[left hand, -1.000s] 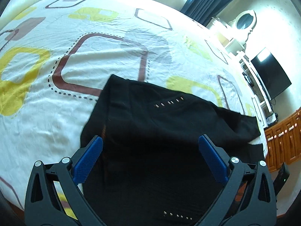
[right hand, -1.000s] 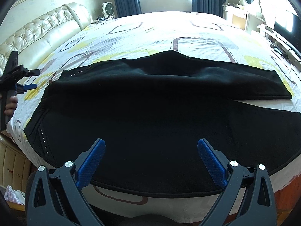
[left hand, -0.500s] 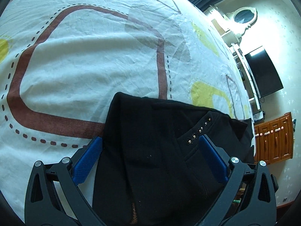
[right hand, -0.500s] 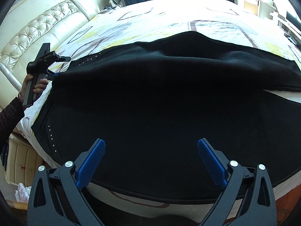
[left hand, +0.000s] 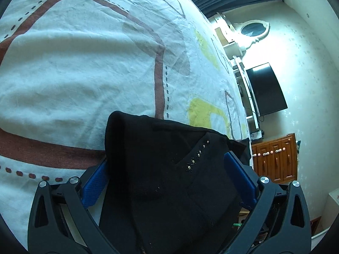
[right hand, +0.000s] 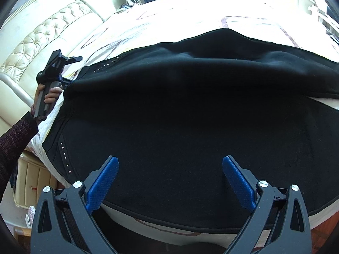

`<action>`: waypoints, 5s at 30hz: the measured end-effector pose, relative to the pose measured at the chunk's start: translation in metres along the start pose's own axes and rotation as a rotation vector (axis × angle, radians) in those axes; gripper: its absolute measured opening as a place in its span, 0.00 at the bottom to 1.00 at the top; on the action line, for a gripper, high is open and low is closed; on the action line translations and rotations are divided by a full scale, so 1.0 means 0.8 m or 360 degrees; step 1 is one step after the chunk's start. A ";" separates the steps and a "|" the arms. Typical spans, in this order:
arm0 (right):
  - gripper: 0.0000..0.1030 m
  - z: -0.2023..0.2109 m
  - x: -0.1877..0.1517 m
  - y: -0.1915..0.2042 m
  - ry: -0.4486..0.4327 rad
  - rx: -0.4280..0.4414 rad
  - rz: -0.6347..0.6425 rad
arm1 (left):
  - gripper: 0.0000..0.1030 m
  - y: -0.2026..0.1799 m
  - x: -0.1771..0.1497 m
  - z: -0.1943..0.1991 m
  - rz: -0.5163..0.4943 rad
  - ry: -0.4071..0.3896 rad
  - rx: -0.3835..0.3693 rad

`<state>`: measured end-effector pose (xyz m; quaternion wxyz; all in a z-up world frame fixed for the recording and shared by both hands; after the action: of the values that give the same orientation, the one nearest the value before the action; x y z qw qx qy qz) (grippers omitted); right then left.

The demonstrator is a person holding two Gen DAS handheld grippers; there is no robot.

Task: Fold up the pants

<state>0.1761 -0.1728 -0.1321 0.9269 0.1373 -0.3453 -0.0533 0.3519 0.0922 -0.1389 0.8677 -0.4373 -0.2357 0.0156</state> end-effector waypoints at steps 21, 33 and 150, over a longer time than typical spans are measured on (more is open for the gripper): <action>0.95 -0.053 0.201 -0.053 -0.0139 0.0196 0.0235 | 0.98 -0.014 -0.021 -0.020 -0.0554 0.0076 0.0123; 0.94 -0.170 0.198 -0.080 0.0337 0.0112 0.0627 | 0.29 -0.001 0.008 -0.024 -0.0529 0.0031 0.0273; 0.18 0.241 -0.046 -0.600 -0.0591 -0.0619 -0.1507 | 0.79 -0.063 -0.222 0.180 0.0090 -0.0740 0.0791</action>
<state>0.0203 -0.6669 -0.1551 0.7332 0.0920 -0.3875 -0.5512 0.1245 0.1283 -0.0975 0.8701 -0.2035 -0.4040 0.1958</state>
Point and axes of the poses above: each gripper's, at about its wrist camera, not at the fingertips, and z roughly against the way its jaws point, y to its left, x to its top, the point moved 10 cm from there along -z, roughly the way its jaws point, and after that the axes turned 15 degrees about -y, right-handed, at the moved point
